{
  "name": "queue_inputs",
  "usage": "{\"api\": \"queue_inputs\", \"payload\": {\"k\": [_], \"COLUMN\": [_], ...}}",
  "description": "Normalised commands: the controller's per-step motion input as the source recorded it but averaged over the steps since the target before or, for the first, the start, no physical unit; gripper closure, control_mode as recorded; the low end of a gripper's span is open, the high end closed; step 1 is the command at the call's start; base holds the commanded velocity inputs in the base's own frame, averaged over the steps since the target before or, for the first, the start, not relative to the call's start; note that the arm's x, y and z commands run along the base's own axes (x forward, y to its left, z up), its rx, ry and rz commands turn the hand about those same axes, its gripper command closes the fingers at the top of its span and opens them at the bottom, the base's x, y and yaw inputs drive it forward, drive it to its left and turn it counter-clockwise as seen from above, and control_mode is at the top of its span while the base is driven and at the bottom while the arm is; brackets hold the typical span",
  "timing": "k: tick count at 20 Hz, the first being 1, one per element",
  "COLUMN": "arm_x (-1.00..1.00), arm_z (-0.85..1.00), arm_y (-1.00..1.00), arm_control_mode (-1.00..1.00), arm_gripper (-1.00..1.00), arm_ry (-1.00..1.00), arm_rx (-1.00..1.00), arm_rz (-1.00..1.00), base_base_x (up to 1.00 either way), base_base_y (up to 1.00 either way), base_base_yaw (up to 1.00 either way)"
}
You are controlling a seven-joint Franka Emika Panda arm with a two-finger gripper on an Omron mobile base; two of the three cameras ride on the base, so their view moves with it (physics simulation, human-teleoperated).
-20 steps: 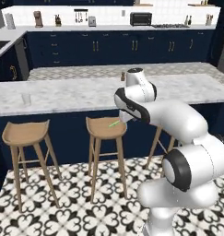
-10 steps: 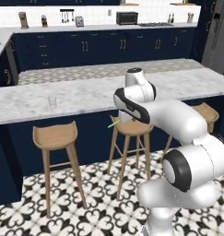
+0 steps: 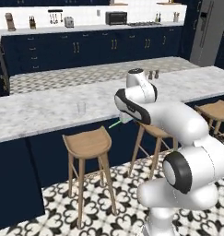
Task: Take a straw from the drawer in front and place it inside the glass cup on the dining counter.
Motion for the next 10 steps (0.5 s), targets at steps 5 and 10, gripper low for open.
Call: {"api": "queue_inputs", "payload": {"k": [5, 10], "arm_x": [0.00, 0.00], "arm_z": [0.00, 0.00], "arm_y": [0.00, 0.00], "arm_control_mode": [1.00, 1.00], "arm_gripper": [1.00, 1.00], "arm_ry": [0.00, 0.00], "arm_rx": [0.00, 0.00], "arm_rz": [0.00, 0.00], "base_base_x": [0.76, 0.89], "base_base_y": [0.88, 0.44], "base_base_yaw": [-0.12, -0.01]}}
